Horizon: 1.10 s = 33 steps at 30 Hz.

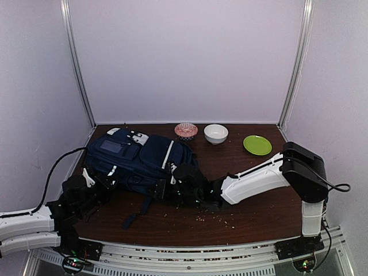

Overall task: Pack the student bag
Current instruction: Zip the student bag at the center of the board.

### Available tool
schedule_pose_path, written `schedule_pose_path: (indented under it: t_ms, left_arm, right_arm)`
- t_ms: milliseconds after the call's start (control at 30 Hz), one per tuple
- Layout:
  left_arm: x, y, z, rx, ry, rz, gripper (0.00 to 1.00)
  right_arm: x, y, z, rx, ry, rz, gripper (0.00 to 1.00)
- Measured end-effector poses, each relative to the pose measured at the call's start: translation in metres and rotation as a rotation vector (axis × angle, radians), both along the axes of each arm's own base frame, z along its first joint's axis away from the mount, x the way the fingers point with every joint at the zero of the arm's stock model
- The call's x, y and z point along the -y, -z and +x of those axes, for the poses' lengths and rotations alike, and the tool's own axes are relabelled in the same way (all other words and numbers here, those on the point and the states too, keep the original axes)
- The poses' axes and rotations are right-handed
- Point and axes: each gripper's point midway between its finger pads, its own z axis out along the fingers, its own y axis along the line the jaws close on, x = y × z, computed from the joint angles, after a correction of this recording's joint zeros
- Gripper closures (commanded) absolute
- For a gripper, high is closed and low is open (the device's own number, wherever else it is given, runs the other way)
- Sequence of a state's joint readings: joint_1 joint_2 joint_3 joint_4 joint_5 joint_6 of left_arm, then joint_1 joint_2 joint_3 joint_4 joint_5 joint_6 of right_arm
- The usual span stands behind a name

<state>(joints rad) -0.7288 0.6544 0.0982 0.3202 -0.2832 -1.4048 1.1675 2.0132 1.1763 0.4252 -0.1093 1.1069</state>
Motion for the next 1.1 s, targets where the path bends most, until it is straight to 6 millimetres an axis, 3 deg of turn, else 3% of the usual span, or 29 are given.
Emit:
schedule_pose_path:
  t_ms: [433,1100]
  left_arm:
    - [0.000,-0.001,-0.005,-0.005,0.013,0.003,1.00]
    - [0.002,-0.022,-0.001,0.017,0.009,-0.017,1.00]
  right_arm:
    - [0.025,0.017,-0.001,0.013,0.023,0.006,0.49]
    - [0.020,-0.009,0.013,0.135,-0.005,0.063,0.49]
